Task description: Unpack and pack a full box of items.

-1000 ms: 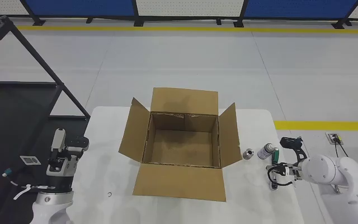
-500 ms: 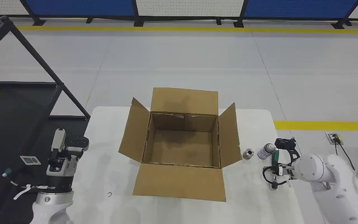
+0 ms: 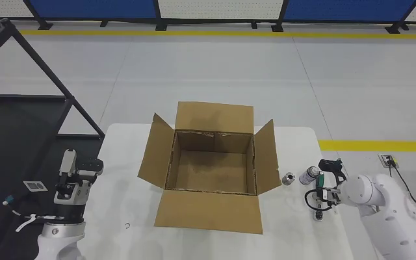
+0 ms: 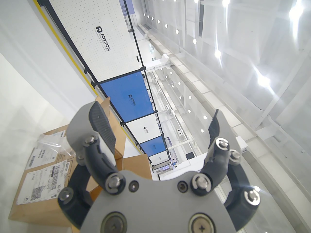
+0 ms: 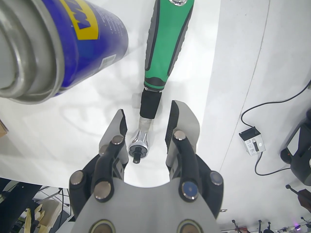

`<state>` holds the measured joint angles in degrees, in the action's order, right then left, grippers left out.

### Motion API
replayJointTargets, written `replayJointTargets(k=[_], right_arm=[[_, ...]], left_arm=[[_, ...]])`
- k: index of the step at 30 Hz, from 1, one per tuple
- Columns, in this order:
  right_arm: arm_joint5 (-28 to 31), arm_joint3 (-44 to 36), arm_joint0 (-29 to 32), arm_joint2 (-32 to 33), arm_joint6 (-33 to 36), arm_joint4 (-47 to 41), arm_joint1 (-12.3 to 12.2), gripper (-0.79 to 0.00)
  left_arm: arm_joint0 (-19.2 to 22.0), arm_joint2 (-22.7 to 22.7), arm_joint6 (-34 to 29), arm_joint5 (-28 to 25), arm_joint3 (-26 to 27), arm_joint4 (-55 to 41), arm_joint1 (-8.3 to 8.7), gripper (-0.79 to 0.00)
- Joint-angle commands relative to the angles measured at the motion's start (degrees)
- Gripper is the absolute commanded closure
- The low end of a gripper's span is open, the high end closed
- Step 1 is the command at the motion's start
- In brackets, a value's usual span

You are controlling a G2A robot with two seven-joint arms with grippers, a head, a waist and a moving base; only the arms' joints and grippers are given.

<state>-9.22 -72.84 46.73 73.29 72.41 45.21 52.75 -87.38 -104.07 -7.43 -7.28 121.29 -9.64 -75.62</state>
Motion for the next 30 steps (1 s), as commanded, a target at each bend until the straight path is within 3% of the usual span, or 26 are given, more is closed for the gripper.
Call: replayJointTargets(k=[1,23,30], right_arm=[[0.17,0.54,-0.34,-0.3,0.02,-0.04,0.08,-0.363],[1.1,3.79,-2.01,-2.56,-0.06,0.03,0.76,-0.243],[1.07,2.9,-1.55,-1.73,-0.53,-0.42,0.63,-0.323]], left_arm=[[0.0,0.0,0.0,0.0,0.0,0.0,0.0,-0.785],[0.0,0.0,0.0,0.0,0.0,0.0,0.0,-0.785],[0.0,0.0,0.0,0.0,0.0,0.0,0.0,-0.785]])
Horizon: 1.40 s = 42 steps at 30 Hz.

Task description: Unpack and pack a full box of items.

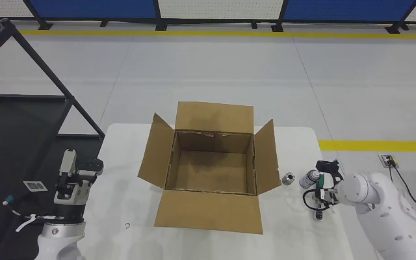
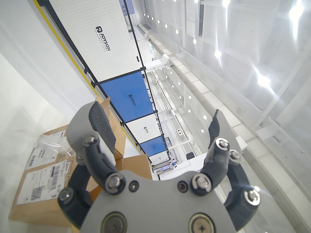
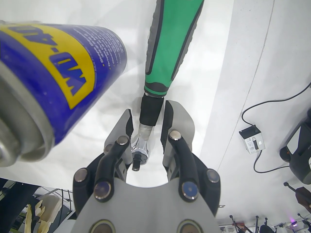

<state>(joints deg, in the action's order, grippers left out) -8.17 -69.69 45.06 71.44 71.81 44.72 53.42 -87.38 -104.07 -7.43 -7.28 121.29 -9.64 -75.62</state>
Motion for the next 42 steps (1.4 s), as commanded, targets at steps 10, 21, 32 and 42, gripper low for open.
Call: replayJointTargets(k=[10,21,32,42], right_arm=[[-0.51,-0.61,0.8,0.8,-0.07,-0.35,-0.15,-0.308],[-0.09,1.22,0.06,0.36,-0.39,-1.08,0.08,-0.277],[0.47,2.68,-0.78,-0.44,-0.52,-1.49,0.35,-0.126],[-0.45,0.41,0.12,2.76,-1.12,-1.4,-0.42,0.0]], left_arm=[[0.0,0.0,0.0,0.0,0.0,0.0,0.0,-0.785],[0.0,0.0,0.0,0.0,0.0,0.0,0.0,-0.785],[0.0,0.0,0.0,0.0,0.0,0.0,0.0,-0.785],[0.0,0.0,0.0,0.0,0.0,0.0,0.0,-0.785]])
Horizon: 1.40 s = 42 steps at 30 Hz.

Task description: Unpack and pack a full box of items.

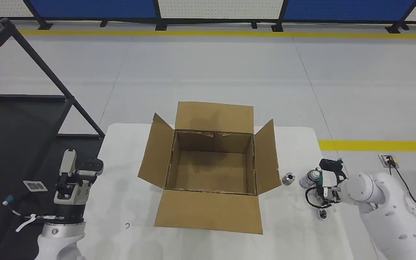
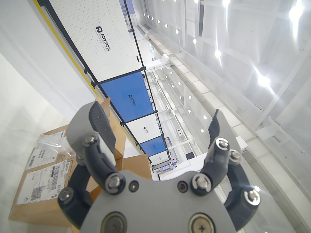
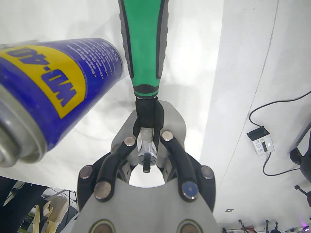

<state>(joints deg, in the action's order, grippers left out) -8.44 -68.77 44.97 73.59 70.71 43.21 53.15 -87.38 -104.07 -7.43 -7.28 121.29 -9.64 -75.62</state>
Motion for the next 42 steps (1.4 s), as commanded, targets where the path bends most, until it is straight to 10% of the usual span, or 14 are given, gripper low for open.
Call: replayJointTargets(k=[1,21,42], right_arm=[[-0.39,-1.14,0.51,1.39,0.07,0.17,-0.35,0.0],[-2.14,-28.65,15.85,21.83,2.43,-3.39,-4.01,0.0],[0.5,-35.9,19.22,23.49,-5.38,-3.12,-4.0,0.0]], left_arm=[[0.0,0.0,0.0,0.0,0.0,0.0,0.0,-0.785],[0.0,0.0,0.0,0.0,0.0,0.0,0.0,-0.785],[0.29,-0.18,-0.23,0.77,0.03,1.25,0.12,-0.785]])
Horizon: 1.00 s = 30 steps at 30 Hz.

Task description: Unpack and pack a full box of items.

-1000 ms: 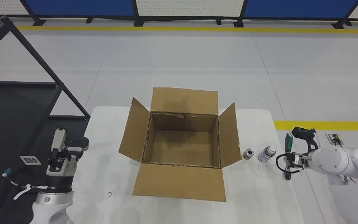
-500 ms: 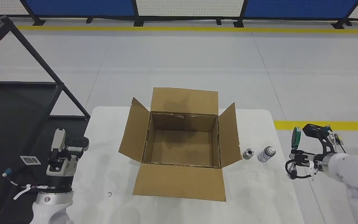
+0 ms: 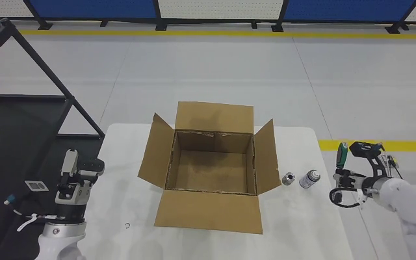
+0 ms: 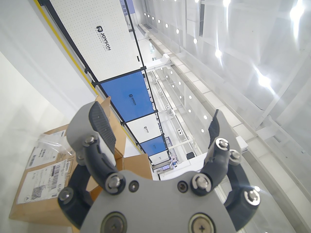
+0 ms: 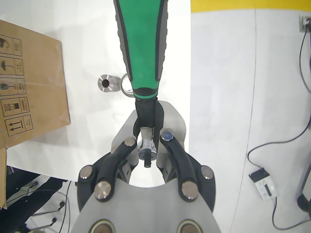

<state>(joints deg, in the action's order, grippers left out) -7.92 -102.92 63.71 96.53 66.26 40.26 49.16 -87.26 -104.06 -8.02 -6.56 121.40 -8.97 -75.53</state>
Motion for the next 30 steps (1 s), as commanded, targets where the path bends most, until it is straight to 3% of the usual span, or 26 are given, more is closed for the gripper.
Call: replayJointTargets(k=[1,7,14,21,30], right_arm=[[0.02,-3.33,0.96,1.32,-1.81,-0.84,-0.01,0.0],[2.35,-13.4,0.93,2.5,-3.68,-2.2,-0.17,0.0],[3.5,-20.36,-6.76,-3.23,-1.58,-0.02,-0.41,0.0],[2.93,-19.49,-19.66,-14.79,3.96,0.05,0.1,0.0],[2.93,-19.49,-19.66,-14.79,3.96,0.05,0.1,0.0]], left_arm=[[0.38,-0.23,0.93,0.07,-0.36,1.09,0.03,-0.785],[1.5,-0.96,3.91,1.44,-1.99,0.81,-0.02,-0.785],[1.76,-2.05,6.47,1.86,-3.23,1.5,-0.04,-0.785],[1.44,-2.35,6.86,1.47,-3.09,1.18,-0.07,-0.785],[1.44,-2.35,6.86,1.47,-3.09,1.18,-0.07,-0.785]])
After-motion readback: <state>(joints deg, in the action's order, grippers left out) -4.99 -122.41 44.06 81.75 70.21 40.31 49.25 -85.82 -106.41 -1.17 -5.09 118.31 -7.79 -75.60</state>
